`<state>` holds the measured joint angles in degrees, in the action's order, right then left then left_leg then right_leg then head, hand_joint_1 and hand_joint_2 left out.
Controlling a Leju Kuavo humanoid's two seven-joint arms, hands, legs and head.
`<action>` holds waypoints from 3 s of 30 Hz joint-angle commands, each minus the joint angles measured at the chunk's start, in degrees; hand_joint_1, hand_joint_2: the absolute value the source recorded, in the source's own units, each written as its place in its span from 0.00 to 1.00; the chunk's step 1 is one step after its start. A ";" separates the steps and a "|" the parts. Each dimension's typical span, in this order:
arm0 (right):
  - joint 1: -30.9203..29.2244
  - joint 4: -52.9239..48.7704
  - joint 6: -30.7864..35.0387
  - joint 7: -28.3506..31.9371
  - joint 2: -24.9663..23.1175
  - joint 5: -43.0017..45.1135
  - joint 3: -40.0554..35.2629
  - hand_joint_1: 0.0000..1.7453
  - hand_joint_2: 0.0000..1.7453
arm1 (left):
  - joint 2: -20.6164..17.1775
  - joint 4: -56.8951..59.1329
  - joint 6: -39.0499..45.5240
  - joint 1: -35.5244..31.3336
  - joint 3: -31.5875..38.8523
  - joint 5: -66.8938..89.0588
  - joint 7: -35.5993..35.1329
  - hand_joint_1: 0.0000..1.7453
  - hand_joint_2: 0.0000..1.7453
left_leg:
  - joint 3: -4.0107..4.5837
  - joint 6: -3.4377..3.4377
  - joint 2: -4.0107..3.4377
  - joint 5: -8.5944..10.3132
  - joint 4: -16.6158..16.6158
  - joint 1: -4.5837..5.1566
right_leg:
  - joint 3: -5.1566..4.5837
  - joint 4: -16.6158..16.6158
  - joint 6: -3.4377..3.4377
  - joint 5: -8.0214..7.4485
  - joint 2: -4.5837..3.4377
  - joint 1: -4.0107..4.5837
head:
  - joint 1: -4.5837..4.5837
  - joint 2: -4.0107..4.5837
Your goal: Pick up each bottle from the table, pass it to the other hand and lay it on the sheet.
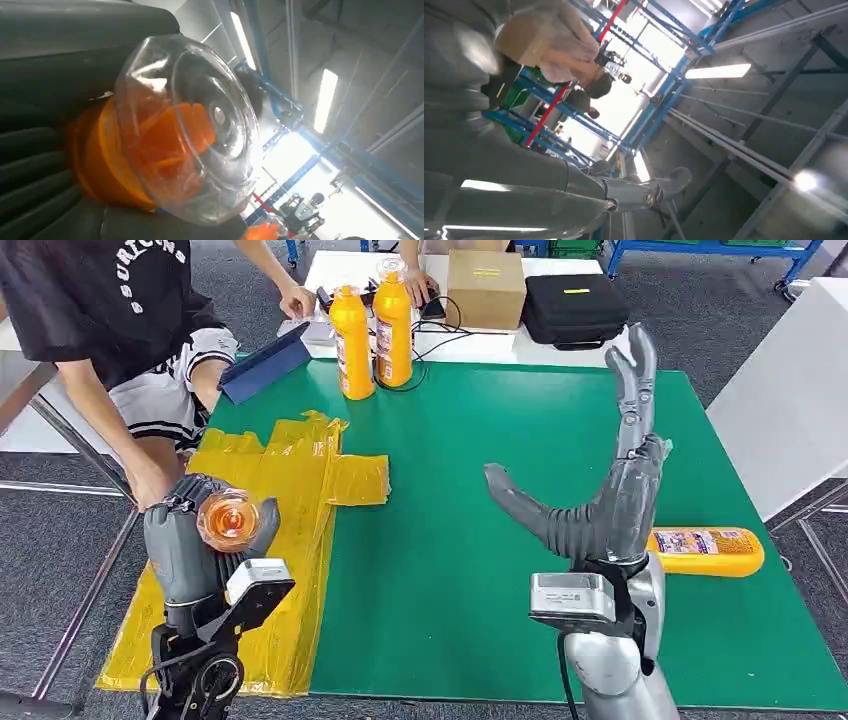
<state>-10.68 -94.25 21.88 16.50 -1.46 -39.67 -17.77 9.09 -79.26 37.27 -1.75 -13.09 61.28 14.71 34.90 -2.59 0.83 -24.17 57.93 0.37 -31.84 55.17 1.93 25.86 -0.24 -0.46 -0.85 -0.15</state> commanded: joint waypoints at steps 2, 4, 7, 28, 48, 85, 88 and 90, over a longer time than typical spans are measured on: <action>0.73 0.97 1.93 -0.84 3.66 -4.25 3.85 0.00 1.00 | -8.13 22.41 2.73 -13.35 -21.89 28.72 -25.77 1.00 1.00 | -0.25 0.09 0.36 0.05 -0.15 0.00 | 0.34 -0.15 -0.04 0.08 0.39 0.00 | 0.00 0.00; 1.54 1.06 2.19 -1.15 4.44 -4.88 4.69 0.00 1.00 | -10.02 26.45 1.92 -16.79 -29.89 28.72 -29.95 1.00 1.00 | -0.35 0.12 0.54 0.07 -0.20 -0.01 | 0.44 -0.20 -0.04 0.11 0.58 0.01 | 0.02 0.00; 2.22 0.92 1.34 -1.13 5.10 -5.52 5.22 0.00 1.00 | -9.24 33.29 0.35 -18.95 -34.47 28.72 -28.69 1.00 1.00 | -0.38 0.12 0.36 0.01 -0.19 0.00 | 0.48 -0.20 -0.04 0.10 0.41 0.00 | -0.02 0.00; -0.40 2.56 -2.12 -1.48 1.90 -6.36 1.88 0.00 1.00 | 2.15 53.94 2.73 -22.69 -28.62 25.61 -6.49 1.00 1.00 | -0.18 0.10 -0.04 -0.05 -0.05 -0.03 | 0.23 -0.07 -0.03 0.05 0.00 0.04 | 0.00 0.00; -1.43 3.75 -3.47 -1.16 0.61 -7.14 0.89 0.00 1.00 | 3.70 59.04 0.40 -25.33 -27.76 27.74 -11.01 1.00 1.00 | -0.04 0.07 -0.02 -0.01 -0.02 -0.04 | 0.12 -0.04 -0.02 0.01 -0.02 0.05 | 0.00 0.00; -0.54 5.53 -6.14 -1.97 -2.26 -10.49 0.31 0.00 1.00 | 3.00 62.41 -20.22 -28.98 -21.15 27.15 -24.28 0.87 1.00 | -0.15 0.12 -0.09 -0.04 -0.06 -0.05 | 0.21 -0.06 -0.04 0.03 -0.06 0.06 | -0.02 0.00; -0.54 5.53 -6.14 -1.97 -2.26 -10.49 0.31 0.00 1.00 | 3.00 62.41 -20.22 -28.98 -21.15 27.15 -24.28 0.87 1.00 | -0.15 0.12 -0.06 -0.05 -0.05 -0.06 | 0.22 -0.06 -0.04 0.03 -0.05 0.07 | 0.00 0.00; -0.29 5.03 -6.63 -2.15 -2.39 -10.66 0.57 0.00 1.00 | 3.28 62.58 -19.08 -28.85 -19.52 27.55 -24.81 0.00 1.00 | -0.18 0.12 -0.08 -0.05 -0.06 -0.06 | 0.25 -0.08 -0.04 0.03 -0.06 0.07 | -0.02 0.00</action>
<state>-10.01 -92.15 16.26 14.75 -3.52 -50.12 -16.79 12.98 -19.32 17.07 -28.58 -36.91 88.72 -9.84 34.94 -2.59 0.89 -24.14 57.94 0.36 -31.81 55.20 1.94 25.85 -0.22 -0.44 -0.87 -0.15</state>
